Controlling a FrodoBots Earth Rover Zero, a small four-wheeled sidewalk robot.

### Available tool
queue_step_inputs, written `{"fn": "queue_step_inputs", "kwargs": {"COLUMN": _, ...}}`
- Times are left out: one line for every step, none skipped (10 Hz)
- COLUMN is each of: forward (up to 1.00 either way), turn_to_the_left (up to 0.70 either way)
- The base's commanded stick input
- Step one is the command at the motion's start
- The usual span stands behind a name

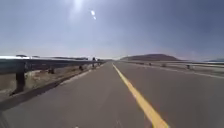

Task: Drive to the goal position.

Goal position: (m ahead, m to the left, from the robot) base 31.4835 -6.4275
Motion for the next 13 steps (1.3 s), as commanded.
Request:
{"fn": "queue_step_inputs", "kwargs": {"forward": 0.85, "turn_to_the_left": 0.0}}
{"fn": "queue_step_inputs", "kwargs": {"forward": 0.85, "turn_to_the_left": 0.0}}
{"fn": "queue_step_inputs", "kwargs": {"forward": 0.85, "turn_to_the_left": 0.0}}
{"fn": "queue_step_inputs", "kwargs": {"forward": 0.85, "turn_to_the_left": 0.0}}
{"fn": "queue_step_inputs", "kwargs": {"forward": 0.85, "turn_to_the_left": 0.0}}
{"fn": "queue_step_inputs", "kwargs": {"forward": 0.85, "turn_to_the_left": 0.0}}
{"fn": "queue_step_inputs", "kwargs": {"forward": 0.85, "turn_to_the_left": 0.0}}
{"fn": "queue_step_inputs", "kwargs": {"forward": 0.85, "turn_to_the_left": 0.0}}
{"fn": "queue_step_inputs", "kwargs": {"forward": 0.85, "turn_to_the_left": 0.0}}
{"fn": "queue_step_inputs", "kwargs": {"forward": 0.85, "turn_to_the_left": 0.0}}
{"fn": "queue_step_inputs", "kwargs": {"forward": 0.85, "turn_to_the_left": 0.0}}
{"fn": "queue_step_inputs", "kwargs": {"forward": 0.85, "turn_to_the_left": 0.0}}
{"fn": "queue_step_inputs", "kwargs": {"forward": 0.85, "turn_to_the_left": 0.0}}
